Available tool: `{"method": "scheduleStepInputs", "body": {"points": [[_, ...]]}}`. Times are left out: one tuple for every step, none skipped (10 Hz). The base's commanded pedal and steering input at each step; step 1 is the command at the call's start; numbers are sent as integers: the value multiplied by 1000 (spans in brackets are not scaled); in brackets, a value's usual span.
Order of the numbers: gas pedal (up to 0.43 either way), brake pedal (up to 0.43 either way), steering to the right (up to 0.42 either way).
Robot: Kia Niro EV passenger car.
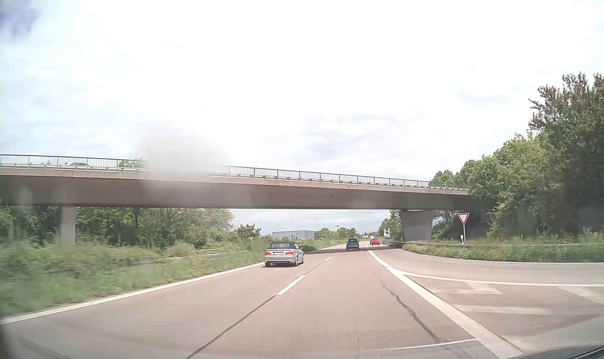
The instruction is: Follow the waypoints while adhering to traffic rules and regulations
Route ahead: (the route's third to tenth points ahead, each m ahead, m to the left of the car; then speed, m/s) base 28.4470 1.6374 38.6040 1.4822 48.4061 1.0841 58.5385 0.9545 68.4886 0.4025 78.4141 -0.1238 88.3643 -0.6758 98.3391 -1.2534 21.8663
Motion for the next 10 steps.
{"method": "scheduleStepInputs", "body": {"points": [[138,0,3],[150,0,3],[150,0,3],[150,0,3],[150,0,3],[150,0,3],[150,0,3],[157,0,3],[157,0,3],[169,0,3]]}}
